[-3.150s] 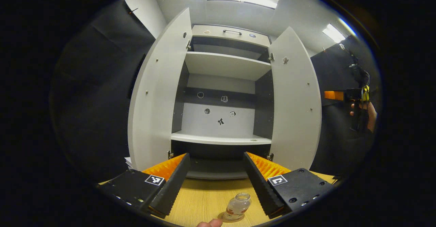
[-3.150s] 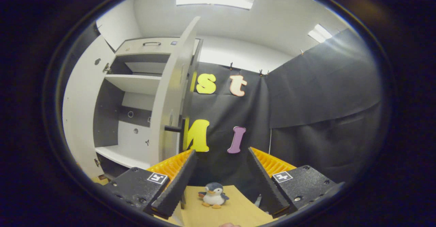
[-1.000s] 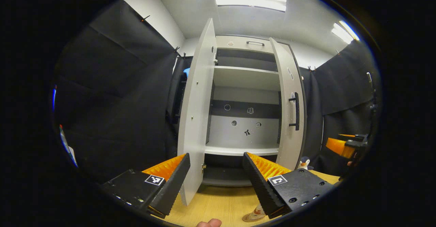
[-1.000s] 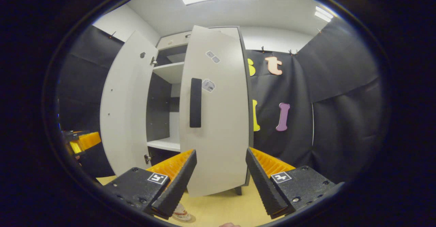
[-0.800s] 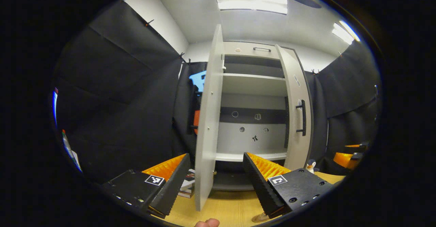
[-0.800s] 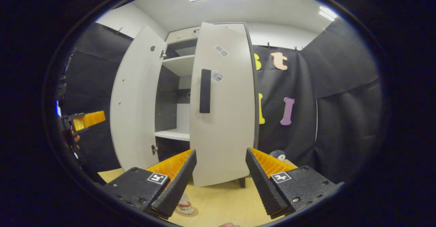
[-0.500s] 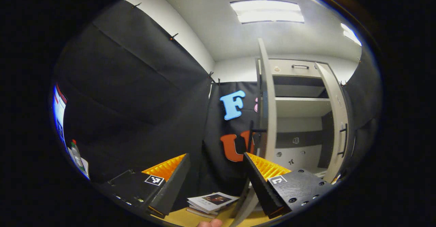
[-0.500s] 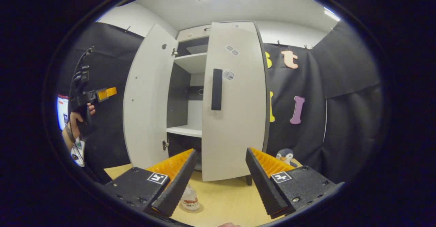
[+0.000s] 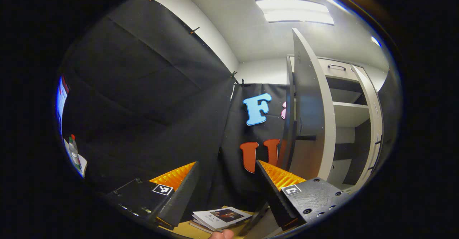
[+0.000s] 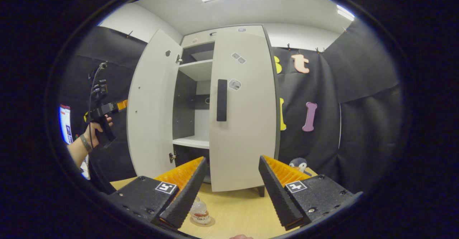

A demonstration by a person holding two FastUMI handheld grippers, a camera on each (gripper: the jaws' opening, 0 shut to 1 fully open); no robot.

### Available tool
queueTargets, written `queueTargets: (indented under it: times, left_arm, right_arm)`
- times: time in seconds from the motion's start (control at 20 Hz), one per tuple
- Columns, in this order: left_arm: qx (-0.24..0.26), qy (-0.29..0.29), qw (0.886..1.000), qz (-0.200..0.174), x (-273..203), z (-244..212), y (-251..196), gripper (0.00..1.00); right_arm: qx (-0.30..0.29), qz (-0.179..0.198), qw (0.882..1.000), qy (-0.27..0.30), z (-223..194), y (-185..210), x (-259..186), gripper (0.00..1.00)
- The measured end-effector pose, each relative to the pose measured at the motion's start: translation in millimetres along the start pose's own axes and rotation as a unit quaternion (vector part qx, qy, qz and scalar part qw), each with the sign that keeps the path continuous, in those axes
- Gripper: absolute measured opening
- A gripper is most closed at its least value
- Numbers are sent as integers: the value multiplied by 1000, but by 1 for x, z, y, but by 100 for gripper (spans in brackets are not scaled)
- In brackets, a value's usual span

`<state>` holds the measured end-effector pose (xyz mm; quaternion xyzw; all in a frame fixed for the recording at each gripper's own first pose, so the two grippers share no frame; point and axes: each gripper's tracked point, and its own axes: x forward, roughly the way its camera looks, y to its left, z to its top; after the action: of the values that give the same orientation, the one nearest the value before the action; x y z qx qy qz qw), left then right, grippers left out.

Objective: Grasp the bottle in the cabinet with the left hand and place it on the coaster, then close the right door with the right hand and the left door with the left hand.

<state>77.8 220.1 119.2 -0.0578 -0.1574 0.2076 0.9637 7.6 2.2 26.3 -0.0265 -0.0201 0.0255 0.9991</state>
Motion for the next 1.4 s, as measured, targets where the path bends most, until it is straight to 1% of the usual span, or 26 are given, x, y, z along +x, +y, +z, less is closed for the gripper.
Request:
queueTargets:
  times: [0.05, 0.1, 0.15, 0.2, 0.3, 0.35, 0.4, 0.65, 0.7, 0.75, 0.8, 0.95, 1.0, 1.05, 1.15, 1.2, 1.25, 1.3, 1.4]
  left_arm:
    - [-2, 2, 1000, 4, -2, -1, -1, 94]
    - [-3, 5, 1000, 6, -4, -4, -6, 94]
    - [-8, 5, 1000, 3, -8, -4, -13, 94]
    - [-13, 8, 1000, -6, -12, -4, -25, 94]
    - [-27, 18, 999, -32, -16, -6, -51, 93]
    - [-33, 22, 998, -45, -18, -8, -63, 93]
    - [-38, 24, 997, -61, -21, -9, -76, 94]
    - [-58, 40, 989, -130, -28, -25, -135, 94]
    - [-60, 44, 987, -143, -29, -29, -147, 99]
    - [-58, 45, 986, -150, -27, -30, -156, 95]
    - [-53, 43, 986, -153, -25, -30, -157, 99]
    - [-49, 37, 986, -154, -27, -26, -156, 99]
    - [-51, 38, 986, -152, -28, -26, -154, 95]
    - [-51, 40, 986, -150, -30, -25, -151, 95]
    - [-27, 42, 986, -160, -37, -22, -145, 95]
    - [-10, 43, 986, -160, -39, -25, -137, 99]
    - [6, 47, 986, -161, -46, -29, -131, 99]
    - [18, 55, 985, -165, -57, -33, -128, 95]
    - [26, 77, 981, -176, -85, -47, -125, 99]
  right_arm:
    - [1, -1, 1000, -2, 1, -1, 0, 95]
    - [3, -2, 1000, -3, 2, -2, 0, 93]
    - [5, -2, 1000, -4, 1, -1, -1, 95]
    - [5, -3, 1000, -3, 0, -2, -1, 95]
    - [4, -5, 1000, -1, 0, -4, -3, 95]
    - [4, -7, 1000, 0, 1, -6, -1, 93]
    - [2, -9, 1000, 0, 1, -7, -2, 95]
    - [4, -29, 1000, -3, 11, -16, -8, 95]
    - [4, -35, 999, -3, 13, -19, -11, 95]
    - [6, -40, 999, -3, 14, -20, -11, 95]
    - [8, -42, 999, -4, 16, -21, -13, 95]
    - [13, -49, 999, -5, 16, -24, -13, 95]
    - [16, -50, 999, -4, 16, -23, -13, 93]
    - [18, -50, 999, -2, 15, -23, -12, 95]
    - [26, -46, 999, 5, 9, -23, -10, 95]
    - [32, -41, 999, 8, 6, -21, -8, 95]
    - [39, -36, 999, 11, 2, -16, -7, 95]
    - [44, -32, 998, 14, -1, -13, -6, 95]
    - [47, -25, 998, 20, -6, -8, -2, 95]
